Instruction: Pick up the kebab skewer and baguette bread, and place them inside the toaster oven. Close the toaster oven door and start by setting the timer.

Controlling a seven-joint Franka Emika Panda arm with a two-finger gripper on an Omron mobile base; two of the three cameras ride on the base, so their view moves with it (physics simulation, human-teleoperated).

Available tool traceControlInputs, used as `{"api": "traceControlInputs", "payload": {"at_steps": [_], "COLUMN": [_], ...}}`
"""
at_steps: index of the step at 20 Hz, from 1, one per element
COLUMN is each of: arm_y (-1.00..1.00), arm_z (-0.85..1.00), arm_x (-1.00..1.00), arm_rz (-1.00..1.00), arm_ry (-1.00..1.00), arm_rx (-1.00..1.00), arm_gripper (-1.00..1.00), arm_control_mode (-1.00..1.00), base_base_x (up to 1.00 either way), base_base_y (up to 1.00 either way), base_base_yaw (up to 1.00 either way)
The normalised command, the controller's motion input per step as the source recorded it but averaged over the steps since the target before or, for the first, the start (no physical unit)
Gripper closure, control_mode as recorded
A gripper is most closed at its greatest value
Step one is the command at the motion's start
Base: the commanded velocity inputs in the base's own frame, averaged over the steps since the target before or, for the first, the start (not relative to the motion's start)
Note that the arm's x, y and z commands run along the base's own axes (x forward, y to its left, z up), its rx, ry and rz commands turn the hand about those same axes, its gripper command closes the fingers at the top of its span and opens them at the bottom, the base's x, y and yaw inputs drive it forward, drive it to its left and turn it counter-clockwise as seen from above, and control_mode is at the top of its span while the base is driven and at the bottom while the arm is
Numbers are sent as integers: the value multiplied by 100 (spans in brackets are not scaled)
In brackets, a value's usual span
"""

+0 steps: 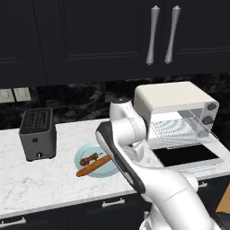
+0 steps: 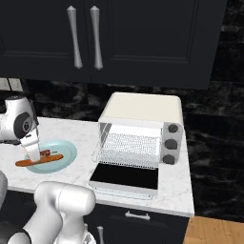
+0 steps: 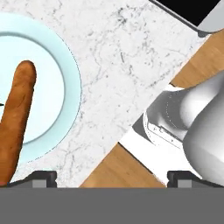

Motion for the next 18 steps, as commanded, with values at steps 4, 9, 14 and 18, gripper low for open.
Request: {"api": "traceControlInputs", "payload": {"at_steps": [4,9,14,18], "arm_y": [48,5,7,29], "arm_z": [-30,-30,-42,-49], "arm_x": [30,72,95,48], "arm_rz": [-15,-1,3,1], "arm_ry": [6,0,-3,1], "arm_rx": [1,4,6,1], "arm_gripper": [-100,-100,-100,-100], "arm_control_mode": [-100,-100,-100,-100], "base_base_x": [0,0,0,0], "base_base_y": [0,0,0,0], "base_base_yaw": [0,0,0,0]}}
